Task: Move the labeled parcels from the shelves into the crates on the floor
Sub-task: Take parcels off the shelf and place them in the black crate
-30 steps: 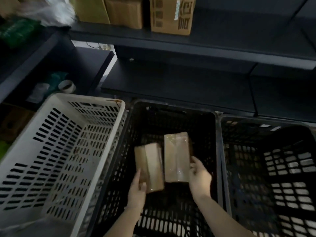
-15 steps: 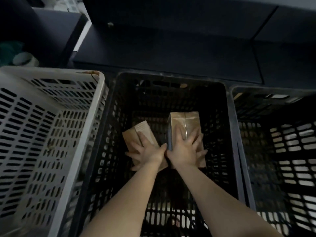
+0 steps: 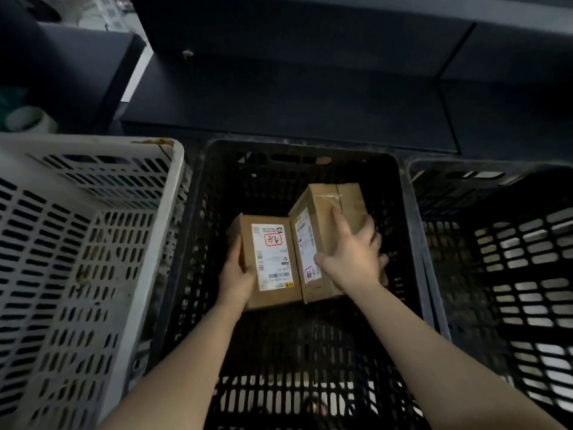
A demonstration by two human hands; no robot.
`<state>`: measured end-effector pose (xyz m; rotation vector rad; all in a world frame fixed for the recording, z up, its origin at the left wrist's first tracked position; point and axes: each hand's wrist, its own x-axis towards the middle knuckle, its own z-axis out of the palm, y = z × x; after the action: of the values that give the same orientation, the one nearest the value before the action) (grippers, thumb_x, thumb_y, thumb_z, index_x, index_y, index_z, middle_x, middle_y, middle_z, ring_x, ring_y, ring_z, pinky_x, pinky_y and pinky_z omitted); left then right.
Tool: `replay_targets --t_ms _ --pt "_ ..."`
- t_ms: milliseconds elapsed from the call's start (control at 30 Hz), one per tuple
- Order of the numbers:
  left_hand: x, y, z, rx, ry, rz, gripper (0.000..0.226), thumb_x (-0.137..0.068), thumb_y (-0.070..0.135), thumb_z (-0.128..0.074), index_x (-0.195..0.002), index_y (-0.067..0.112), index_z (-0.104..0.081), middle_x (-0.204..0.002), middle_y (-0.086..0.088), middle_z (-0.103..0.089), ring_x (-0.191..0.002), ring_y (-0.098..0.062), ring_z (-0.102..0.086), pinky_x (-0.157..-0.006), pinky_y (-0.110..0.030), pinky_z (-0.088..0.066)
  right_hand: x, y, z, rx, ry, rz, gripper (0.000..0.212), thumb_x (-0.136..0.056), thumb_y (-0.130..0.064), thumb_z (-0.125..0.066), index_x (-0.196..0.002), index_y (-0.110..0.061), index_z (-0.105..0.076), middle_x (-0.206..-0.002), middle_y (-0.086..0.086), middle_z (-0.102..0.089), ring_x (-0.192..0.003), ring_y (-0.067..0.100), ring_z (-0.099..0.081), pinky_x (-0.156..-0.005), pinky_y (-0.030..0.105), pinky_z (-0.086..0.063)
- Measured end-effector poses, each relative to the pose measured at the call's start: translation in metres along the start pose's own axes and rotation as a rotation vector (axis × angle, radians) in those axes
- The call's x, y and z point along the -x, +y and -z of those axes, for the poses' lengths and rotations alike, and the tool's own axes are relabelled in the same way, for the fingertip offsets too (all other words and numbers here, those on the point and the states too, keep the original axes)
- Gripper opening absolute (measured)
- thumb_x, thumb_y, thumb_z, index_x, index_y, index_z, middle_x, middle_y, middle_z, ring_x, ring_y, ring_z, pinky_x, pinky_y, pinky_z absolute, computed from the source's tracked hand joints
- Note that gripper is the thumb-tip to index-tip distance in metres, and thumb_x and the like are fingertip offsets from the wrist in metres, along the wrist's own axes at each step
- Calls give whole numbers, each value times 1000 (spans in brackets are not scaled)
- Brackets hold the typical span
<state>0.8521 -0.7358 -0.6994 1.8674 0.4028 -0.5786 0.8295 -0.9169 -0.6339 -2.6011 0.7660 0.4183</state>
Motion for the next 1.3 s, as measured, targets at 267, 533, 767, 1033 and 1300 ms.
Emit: replay_targets --t_ms 267,533,767,1033,1300 --pt "0 13 -1 54 -58 66 70 -95 13 -50 -145 48 -14 -141 -3 -47 -126 -24 -48 -101 -48 -43 3 -13 16 -371 -83 -13 100 -66 -45 -71 -145 -53 -11 -155 7 -8 -135 39 -25 -108 61 -27" --pt "6 8 2 -152 -253 -174 65 -96 2 -42 -145 41 -25 -151 2 -31 -138 -17 -31 -105 -26 -30 10 6 11 -519 -79 -36 104 -55 -44 -68 -146 -52 -16 -154 4 -10 -133 35 -30 -108 56 -33" --pt "-27 1 5 -400 -35 -4 47 -99 15 -33 -145 24 -33 -151 -10 -28 -127 -27 -44 -103 -37 -41 4 29 -9 -594 -80 -66 99 -69 -26 -77 -148 -45 -22 -153 7 -15 -133 32 -34 -110 49 -34" --pt "-23 -11 0 -855 -71 -258 68 -97 19 -44 -151 26 -5 -157 1 20 -145 -25 12 -120 -40 -5 -9 43 -34 -503 -127 8 80 -85 5 -51 -150 -35 -27 -162 9 -5 -145 26 -22 -110 16 -20" --pt "-3 -35 -9 -1279 -340 -394 99 -87 38 -60 -144 36 21 -148 1 40 -137 -28 35 -107 -69 4 27 59 -79 312 -310 212 95 -91 -19 -60 -152 -33 11 -153 7 36 -143 34 28 -117 59 -10"
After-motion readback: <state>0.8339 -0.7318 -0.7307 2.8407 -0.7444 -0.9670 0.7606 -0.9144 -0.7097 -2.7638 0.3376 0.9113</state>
